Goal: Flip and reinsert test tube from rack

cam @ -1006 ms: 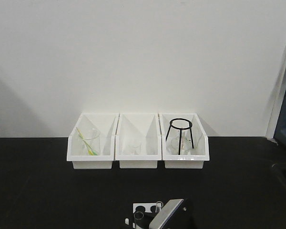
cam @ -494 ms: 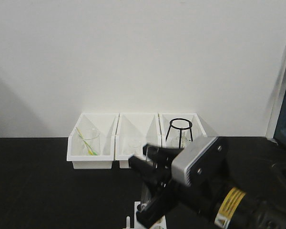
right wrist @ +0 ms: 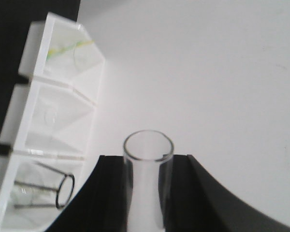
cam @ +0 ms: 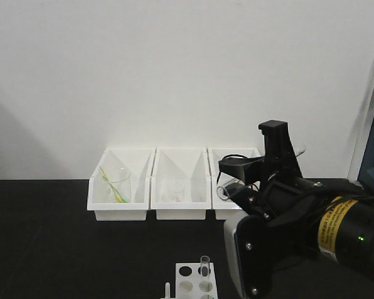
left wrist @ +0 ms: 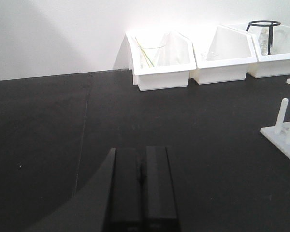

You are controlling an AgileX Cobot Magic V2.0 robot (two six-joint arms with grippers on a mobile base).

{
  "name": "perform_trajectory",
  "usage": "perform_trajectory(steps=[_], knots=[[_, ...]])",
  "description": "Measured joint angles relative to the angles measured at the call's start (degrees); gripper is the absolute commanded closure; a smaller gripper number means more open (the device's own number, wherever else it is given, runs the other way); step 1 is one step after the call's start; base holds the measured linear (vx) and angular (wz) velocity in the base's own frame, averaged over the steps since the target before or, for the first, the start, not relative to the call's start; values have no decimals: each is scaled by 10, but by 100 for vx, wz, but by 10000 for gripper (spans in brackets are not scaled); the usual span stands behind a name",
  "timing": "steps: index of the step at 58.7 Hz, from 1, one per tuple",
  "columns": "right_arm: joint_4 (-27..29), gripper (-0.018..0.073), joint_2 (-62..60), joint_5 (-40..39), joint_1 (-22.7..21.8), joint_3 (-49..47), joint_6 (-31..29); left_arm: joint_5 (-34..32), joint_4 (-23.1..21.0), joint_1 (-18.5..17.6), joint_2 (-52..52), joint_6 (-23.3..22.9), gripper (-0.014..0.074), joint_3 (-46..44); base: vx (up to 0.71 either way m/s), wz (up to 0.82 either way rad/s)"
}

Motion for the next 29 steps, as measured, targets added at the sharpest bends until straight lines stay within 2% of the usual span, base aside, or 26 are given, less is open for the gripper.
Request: perform_trajectory(steps=[4,8,13,16,21,25,29], knots=[[-11,570,0,16,-1,0,5,0,0,0,0,0,602,0,0,0],[11,570,0,15,-1,-1,52,0,0,0,0,0,602,0,0,0],[101,570,0,-2,-1,-8,192,0,0,0,0,0,602,0,0,0],[180,570,0,-20,-1,-15,316,0,0,0,0,0,602,0,0,0],[274,570,0,-54,-5,-19,488,0,0,0,0,0,602,0,0,0],[309,570,2,-82,-10,-18,571,0,0,0,0,0,602,0,0,0],[321,570,4,-117,-14,-8,610,0,0,0,0,0,602,0,0,0]])
